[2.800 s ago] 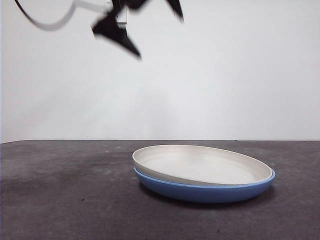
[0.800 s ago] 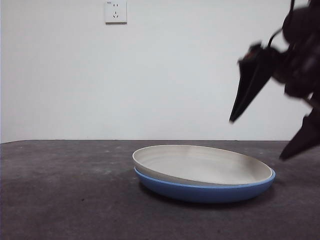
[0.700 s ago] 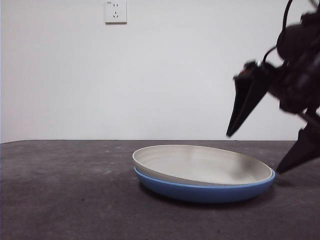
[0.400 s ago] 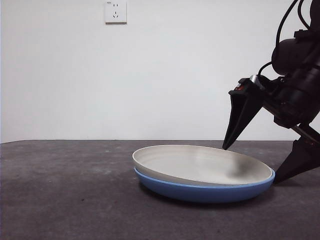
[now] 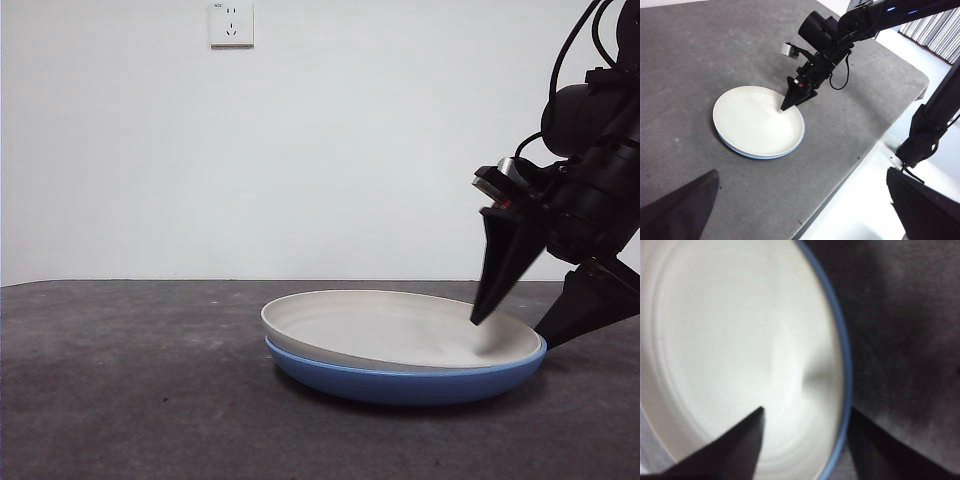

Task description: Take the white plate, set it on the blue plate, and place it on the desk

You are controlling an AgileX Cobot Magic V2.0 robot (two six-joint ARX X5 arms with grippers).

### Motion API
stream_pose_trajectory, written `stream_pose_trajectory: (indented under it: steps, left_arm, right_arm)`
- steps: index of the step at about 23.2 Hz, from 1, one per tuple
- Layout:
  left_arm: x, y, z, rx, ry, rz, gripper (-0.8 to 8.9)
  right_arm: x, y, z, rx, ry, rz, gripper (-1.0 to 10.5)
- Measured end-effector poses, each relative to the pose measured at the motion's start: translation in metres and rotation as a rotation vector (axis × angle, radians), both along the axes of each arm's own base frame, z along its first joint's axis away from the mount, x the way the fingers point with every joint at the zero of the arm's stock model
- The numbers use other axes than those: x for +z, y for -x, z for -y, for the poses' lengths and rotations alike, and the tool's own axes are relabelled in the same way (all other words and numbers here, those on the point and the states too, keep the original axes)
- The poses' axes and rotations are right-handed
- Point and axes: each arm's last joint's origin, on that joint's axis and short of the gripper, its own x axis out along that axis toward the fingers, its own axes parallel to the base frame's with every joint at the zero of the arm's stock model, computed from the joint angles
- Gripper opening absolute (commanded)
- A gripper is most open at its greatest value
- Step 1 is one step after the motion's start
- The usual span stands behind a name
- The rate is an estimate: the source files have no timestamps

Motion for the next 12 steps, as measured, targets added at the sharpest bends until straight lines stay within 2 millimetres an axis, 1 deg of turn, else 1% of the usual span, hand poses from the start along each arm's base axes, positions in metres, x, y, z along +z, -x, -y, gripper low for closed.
stream_pose_trajectory:
  steps: [5,12]
  left_arm:
    - [0.0,0.0,0.0,0.003,0.004,-0.006,5.95]
    - [0.0,0.0,0.0,0.003,0.004,-0.006,5.95]
  right_arm:
    - [-0.0012,-0.0007,0.0016,-0.033,0.062,0.004,0.2]
    - [-0.0019,-0.0008,0.0026,-0.058,0.102,0.003,0.1]
